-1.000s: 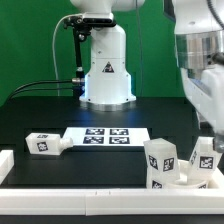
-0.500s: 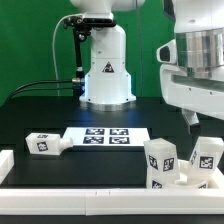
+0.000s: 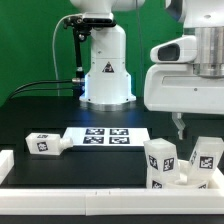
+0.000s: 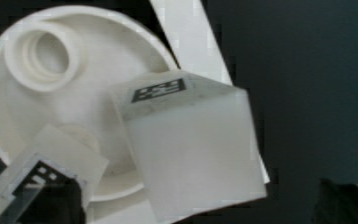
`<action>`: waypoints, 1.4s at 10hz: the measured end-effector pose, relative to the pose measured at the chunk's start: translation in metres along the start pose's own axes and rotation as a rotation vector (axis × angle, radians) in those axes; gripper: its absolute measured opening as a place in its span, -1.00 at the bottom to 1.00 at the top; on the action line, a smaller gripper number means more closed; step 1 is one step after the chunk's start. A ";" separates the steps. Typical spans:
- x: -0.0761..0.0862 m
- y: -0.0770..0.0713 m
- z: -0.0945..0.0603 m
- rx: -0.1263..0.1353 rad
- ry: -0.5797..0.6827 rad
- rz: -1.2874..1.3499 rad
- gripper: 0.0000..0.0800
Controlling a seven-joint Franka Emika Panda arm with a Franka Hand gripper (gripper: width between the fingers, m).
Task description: Assemble stool
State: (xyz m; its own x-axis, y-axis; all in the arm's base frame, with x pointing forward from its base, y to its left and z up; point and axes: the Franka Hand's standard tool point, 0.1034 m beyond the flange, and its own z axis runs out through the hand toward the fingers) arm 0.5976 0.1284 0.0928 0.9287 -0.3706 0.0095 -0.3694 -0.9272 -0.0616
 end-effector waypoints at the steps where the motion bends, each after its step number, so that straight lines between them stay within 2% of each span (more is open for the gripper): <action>1: 0.001 0.001 0.000 -0.006 0.002 -0.093 0.62; 2: 0.001 0.002 0.000 -0.015 0.005 -0.189 0.62; 3: 0.003 0.000 -0.007 -0.043 0.017 -0.473 0.62; 5: -0.002 -0.007 -0.010 -0.066 0.008 -0.827 0.62; 6: -0.004 -0.009 -0.009 -0.076 0.002 -0.909 0.62; 8: 0.000 -0.003 -0.010 -0.086 0.000 -1.009 0.62; 9: 0.002 -0.001 -0.010 -0.100 -0.005 -1.093 0.62; 10: 0.003 0.002 -0.009 -0.122 -0.017 -1.206 0.62; 12: 0.004 0.000 0.001 -0.190 -0.097 -1.476 0.62; 14: 0.006 -0.007 0.002 -0.216 -0.110 -1.618 0.62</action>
Offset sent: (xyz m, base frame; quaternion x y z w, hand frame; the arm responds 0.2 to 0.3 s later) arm -0.0115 0.0256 0.0118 0.0115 -0.0012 -0.3275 0.9448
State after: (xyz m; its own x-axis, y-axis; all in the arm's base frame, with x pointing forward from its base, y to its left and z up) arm 0.6061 0.1328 0.0910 0.3243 0.9346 -0.1464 0.9457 -0.3165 0.0742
